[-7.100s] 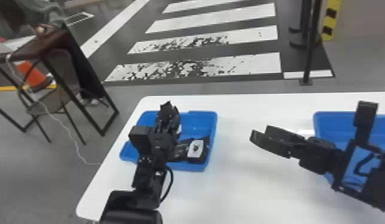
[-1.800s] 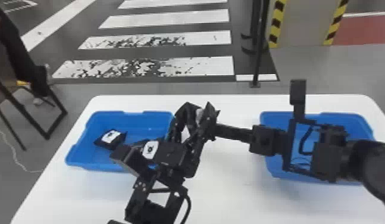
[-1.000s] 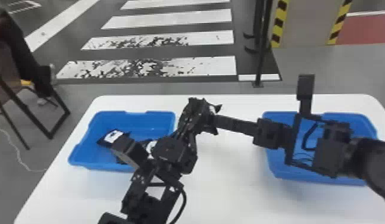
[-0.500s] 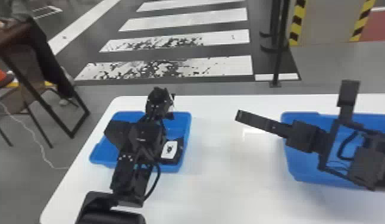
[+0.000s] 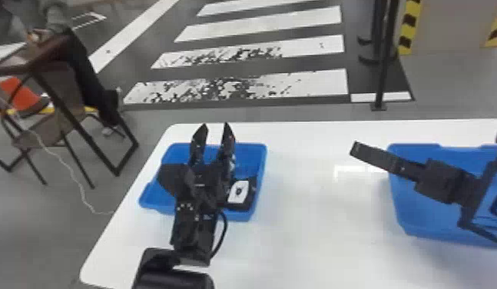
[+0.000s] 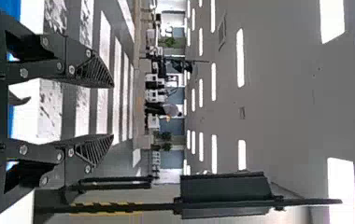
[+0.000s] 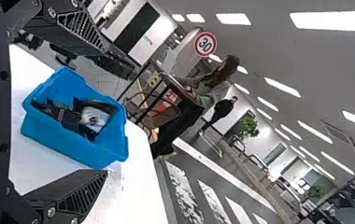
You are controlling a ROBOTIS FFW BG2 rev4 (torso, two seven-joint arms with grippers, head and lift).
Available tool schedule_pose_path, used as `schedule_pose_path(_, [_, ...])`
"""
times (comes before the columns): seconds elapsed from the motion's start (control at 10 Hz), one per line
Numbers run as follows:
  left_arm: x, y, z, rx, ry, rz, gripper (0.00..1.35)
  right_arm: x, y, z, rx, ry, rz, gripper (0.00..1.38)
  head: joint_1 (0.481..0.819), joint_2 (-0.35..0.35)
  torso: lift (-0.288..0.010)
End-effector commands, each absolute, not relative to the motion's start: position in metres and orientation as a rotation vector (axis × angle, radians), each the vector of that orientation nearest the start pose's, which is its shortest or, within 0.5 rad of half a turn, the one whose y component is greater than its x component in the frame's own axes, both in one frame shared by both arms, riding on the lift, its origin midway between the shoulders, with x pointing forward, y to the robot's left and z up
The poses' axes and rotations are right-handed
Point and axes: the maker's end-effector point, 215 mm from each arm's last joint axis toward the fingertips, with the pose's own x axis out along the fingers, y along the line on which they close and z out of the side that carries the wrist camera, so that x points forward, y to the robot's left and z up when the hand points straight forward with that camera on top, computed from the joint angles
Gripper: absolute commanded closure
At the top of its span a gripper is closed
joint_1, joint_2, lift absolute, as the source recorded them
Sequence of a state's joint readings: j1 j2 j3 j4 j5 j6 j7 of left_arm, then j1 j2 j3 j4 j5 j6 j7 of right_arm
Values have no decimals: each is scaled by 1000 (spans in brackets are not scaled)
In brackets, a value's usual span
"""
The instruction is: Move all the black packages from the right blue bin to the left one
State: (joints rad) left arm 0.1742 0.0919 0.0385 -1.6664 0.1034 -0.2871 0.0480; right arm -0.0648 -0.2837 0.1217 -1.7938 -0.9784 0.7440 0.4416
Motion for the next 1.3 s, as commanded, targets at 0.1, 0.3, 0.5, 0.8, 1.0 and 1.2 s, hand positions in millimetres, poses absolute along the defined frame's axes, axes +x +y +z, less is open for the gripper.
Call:
schedule_pose_path(0.1, [507, 248, -246, -255, -380, 4, 179, 523, -107, -297, 494, 260, 737, 136, 692, 236, -140])
schedule_pose_path(0.3, [477, 234, -239, -304, -368, -17, 185, 514, -131, -272, 441, 73, 651, 136, 673, 156, -140])
schedule_pose_path(0.5, [445, 213, -246, -432, -299, -51, 185, 484, -152, -266, 368, -13, 578, 136, 681, 110, -140])
schedule_pose_path(0.8, [416, 232, -267, -250, -255, -10, 185, 442, -189, -277, 232, 1, 440, 136, 695, 65, -140])
schedule_pose_path(1.0, [404, 230, -264, -62, -270, -17, 185, 417, -209, -292, 140, 68, 366, 133, 695, 58, -140])
schedule_pose_path(1.2, [397, 228, -263, -17, -214, -23, 185, 403, -230, -296, 71, 92, 312, 136, 695, 26, -140])
